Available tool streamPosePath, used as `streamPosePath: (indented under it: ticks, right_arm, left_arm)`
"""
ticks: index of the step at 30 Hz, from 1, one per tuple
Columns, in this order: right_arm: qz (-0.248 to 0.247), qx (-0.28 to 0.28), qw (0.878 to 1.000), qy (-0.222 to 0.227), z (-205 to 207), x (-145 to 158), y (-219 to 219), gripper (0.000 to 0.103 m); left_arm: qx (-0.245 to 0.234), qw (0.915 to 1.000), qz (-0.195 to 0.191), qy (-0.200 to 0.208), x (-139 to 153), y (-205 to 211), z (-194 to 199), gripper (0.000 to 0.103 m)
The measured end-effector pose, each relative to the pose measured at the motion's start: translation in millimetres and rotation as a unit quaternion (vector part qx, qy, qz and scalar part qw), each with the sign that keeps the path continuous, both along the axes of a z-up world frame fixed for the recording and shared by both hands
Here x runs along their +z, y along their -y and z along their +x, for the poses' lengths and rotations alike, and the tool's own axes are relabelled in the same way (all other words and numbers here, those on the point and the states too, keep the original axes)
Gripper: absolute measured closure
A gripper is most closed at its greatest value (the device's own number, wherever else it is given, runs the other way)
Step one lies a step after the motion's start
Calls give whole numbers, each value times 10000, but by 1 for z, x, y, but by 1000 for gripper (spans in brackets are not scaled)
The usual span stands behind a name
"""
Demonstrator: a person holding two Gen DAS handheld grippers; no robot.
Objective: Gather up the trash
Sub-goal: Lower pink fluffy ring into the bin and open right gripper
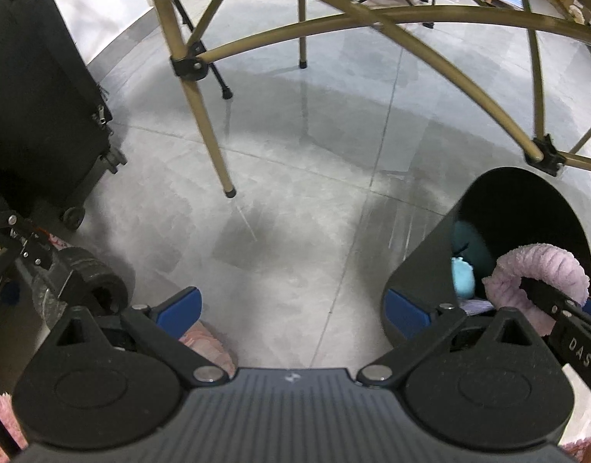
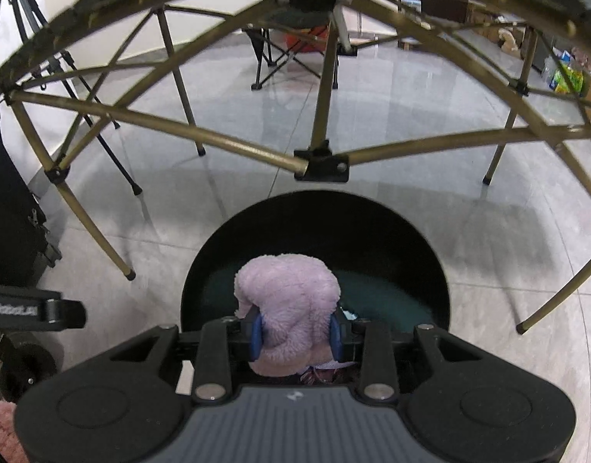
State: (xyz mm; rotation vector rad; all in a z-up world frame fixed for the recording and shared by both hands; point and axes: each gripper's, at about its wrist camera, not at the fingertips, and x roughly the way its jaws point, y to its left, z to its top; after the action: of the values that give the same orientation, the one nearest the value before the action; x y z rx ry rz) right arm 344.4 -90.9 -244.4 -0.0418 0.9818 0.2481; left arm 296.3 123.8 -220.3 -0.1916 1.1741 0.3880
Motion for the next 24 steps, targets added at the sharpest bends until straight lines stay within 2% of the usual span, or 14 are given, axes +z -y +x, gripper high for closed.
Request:
streamPosePath:
  ticks: [6,11,18,22,24]
  right_arm:
    - [-76,-104,9993,-345,11,-19,-8,71]
    - [-99,-240,9975,-655,17,-33,-6,70]
    - [-105,-277,9964,-788,21,-39,-8,66]
    - [56,-327,9956,-875,22,-40,-8,57]
    - [114,-373,9950,-922,23,-40,-7,42]
  left_arm:
    - [131,9999,-6,-71,-4,-12,-4,0]
    - [47,10000,-34,-30,-3,-11,-4,0]
    - [-1,10000,-41,-22,-3,-8,-3,0]
    - [1,10000,-45,-33,-4,-7,-3,0]
    - [-23,10000,-43,-29,-4,-7,-3,0]
